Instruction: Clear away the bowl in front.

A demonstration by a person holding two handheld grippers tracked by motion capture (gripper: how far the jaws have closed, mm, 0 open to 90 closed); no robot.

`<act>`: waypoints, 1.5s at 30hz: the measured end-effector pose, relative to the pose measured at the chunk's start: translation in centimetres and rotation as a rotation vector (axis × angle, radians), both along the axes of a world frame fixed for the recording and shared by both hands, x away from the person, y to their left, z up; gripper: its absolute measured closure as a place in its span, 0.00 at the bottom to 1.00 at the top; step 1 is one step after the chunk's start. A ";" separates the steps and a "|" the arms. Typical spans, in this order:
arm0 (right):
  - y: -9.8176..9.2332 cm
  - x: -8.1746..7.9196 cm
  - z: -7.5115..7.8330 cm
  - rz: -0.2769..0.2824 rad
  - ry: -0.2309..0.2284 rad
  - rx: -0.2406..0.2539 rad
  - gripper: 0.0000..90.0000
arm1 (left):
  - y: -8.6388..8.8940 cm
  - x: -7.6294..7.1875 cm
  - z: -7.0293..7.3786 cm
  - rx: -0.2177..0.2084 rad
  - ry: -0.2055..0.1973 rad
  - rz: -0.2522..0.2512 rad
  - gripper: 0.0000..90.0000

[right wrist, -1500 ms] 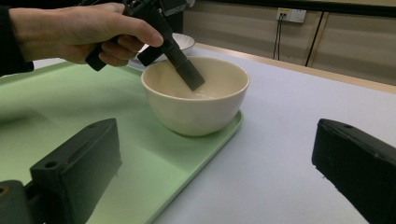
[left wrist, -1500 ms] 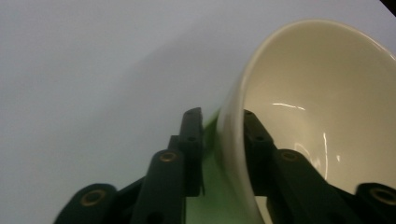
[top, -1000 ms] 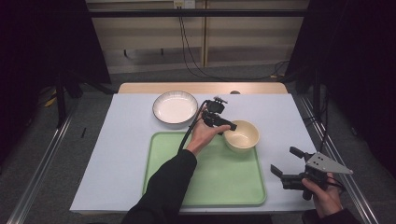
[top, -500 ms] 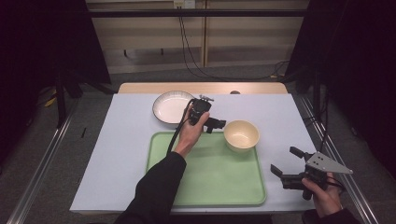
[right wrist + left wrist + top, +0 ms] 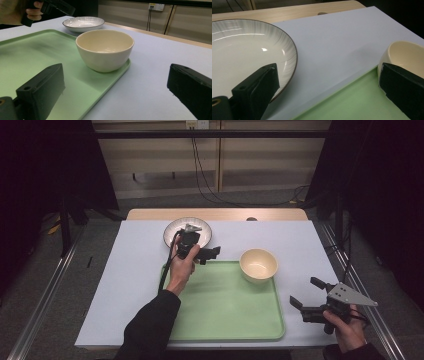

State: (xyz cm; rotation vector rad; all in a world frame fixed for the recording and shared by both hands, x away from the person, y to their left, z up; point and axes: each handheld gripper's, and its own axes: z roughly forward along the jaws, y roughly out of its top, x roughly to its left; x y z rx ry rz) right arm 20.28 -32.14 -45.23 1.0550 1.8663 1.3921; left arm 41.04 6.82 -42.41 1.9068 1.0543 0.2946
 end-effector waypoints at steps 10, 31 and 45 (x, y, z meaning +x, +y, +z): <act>0.0 0.0 0.0 -0.003 -0.003 -0.003 0.01 | 3.1 -1.5 0.8 -0.047 -0.041 0.030 0.03; 0.1 0.1 0.0 -0.009 0.000 0.000 0.01 | 8.9 -6.2 1.3 0.007 -0.160 0.112 0.02; 0.1 0.1 -0.1 -0.011 0.000 0.001 0.01 | 11.3 -10.1 0.9 0.050 -0.242 0.124 0.02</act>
